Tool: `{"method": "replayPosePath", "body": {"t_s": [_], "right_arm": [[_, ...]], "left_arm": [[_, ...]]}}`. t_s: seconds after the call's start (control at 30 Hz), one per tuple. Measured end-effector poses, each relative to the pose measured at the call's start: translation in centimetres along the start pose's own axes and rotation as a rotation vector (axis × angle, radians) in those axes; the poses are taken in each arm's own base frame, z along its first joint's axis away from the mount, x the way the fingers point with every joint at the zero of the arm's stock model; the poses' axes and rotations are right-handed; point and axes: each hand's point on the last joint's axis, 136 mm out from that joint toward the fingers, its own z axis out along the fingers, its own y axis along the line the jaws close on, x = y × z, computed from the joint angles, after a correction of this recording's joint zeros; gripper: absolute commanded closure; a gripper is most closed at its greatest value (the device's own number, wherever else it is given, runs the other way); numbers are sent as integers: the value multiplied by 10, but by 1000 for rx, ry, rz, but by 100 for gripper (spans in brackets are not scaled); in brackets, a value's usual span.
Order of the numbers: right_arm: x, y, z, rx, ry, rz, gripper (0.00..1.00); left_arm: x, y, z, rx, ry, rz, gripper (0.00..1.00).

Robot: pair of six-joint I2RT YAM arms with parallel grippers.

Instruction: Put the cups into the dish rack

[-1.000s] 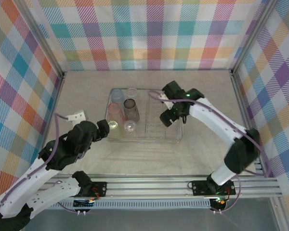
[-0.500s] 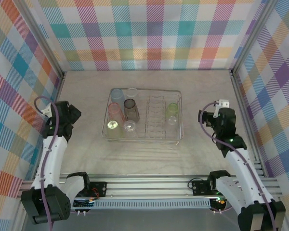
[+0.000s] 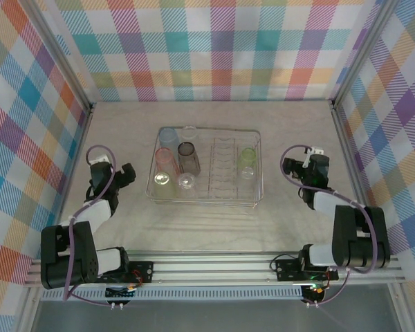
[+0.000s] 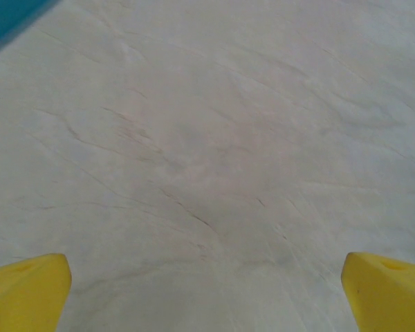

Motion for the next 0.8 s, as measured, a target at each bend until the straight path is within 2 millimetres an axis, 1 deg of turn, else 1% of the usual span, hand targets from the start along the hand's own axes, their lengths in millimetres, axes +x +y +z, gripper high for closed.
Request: {"method": "replayPosePath", "body": {"t_s": [0.07,0.13,0.17,0.2,0.23,0.27,0.33,0.4,0.47,0.53,0.6,0.67,0.7,0.8], "right_arm": [[3,5,3,-32,4,-4,1],[-1,12,4,-68,-11,-13,1],[-4,14,5,-82,-30,-21,1],[-8,17,5,-98,-59,-28,1],[-9,18,6,-109,-82,-34,1],[-7,19,7,-118,-95,-36,1],[6,20,11,-132,-92,-43,1],[19,20,14,-139,-61,-47,1],[18,21,15,-148,-66,-54,1],[12,23,14,-155,-91,-59,1],[10,24,14,-158,-100,-61,1],[9,24,13,-159,-105,-61,1],[8,24,13,-160,-107,-62,1],[8,25,13,-161,-108,-66,1]], "left_arm": [[-8,-10,0,52,-31,6,0],[-15,-24,1,111,-65,22,1],[-16,-29,2,131,-70,33,1],[-13,-35,5,153,-66,45,2],[-7,-42,9,177,-50,61,5],[0,-47,13,194,-33,74,6],[16,-55,20,224,20,97,7],[23,-60,22,245,42,106,6],[21,-62,23,254,31,108,6],[15,-65,25,262,0,113,7],[15,-69,28,269,-14,131,4],[21,-74,32,264,-15,164,0],[25,-79,35,264,-19,187,0],[36,-82,39,244,-4,222,0]]}}
